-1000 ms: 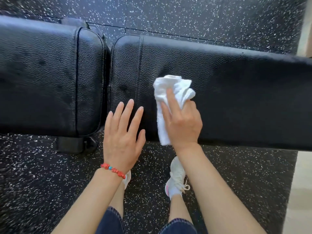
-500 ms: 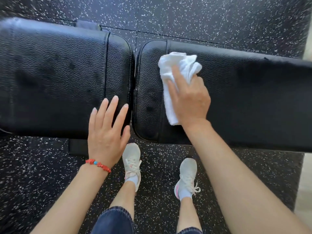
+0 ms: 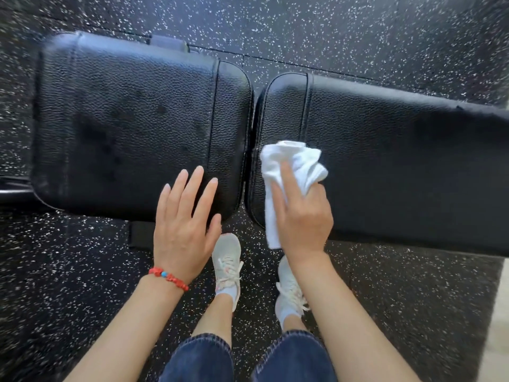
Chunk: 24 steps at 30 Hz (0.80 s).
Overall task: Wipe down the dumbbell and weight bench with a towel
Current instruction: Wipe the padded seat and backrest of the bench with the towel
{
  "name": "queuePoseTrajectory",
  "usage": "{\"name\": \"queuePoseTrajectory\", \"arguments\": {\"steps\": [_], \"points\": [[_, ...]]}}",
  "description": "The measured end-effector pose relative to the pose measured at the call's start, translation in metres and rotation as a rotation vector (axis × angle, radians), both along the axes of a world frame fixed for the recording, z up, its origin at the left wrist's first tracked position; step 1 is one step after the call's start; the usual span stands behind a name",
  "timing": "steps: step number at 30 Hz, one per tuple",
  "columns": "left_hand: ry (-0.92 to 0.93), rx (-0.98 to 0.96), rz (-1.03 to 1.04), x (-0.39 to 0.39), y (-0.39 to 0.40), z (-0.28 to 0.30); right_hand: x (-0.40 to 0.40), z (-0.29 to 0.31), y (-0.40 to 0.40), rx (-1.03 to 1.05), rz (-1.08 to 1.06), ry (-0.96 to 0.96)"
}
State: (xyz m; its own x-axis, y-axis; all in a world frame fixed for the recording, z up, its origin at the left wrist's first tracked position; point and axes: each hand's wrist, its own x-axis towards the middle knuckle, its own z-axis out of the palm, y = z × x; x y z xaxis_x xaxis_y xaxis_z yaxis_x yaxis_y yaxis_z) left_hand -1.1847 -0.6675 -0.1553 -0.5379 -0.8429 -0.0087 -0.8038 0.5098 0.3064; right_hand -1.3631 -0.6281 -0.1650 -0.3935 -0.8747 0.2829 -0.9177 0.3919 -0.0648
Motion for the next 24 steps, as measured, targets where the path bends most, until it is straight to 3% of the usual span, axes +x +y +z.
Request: {"name": "queuePoseTrajectory", "arguments": {"steps": [4,9,13,16,21,24], "points": [[-0.028,-0.005,0.051,0.01,0.002,0.0,-0.012,0.003,-0.02,-0.009,0.077,0.038],[-0.029,0.003,0.142,0.011,0.004,-0.001,-0.023,-0.001,-0.08,-0.047,-0.042,0.045],[-0.054,0.018,0.188,0.017,0.002,0.003,-0.009,-0.003,-0.056,-0.059,0.009,0.082],[-0.074,0.026,0.249,0.025,0.001,0.004,0.012,-0.001,-0.017,-0.021,0.218,0.014],[-0.07,0.001,0.318,0.037,-0.001,0.003,0.044,0.003,-0.021,-0.115,0.147,-0.299],[-0.058,-0.009,0.376,0.042,-0.005,-0.001,0.057,-0.005,-0.049,-0.078,0.243,-0.168]]}}
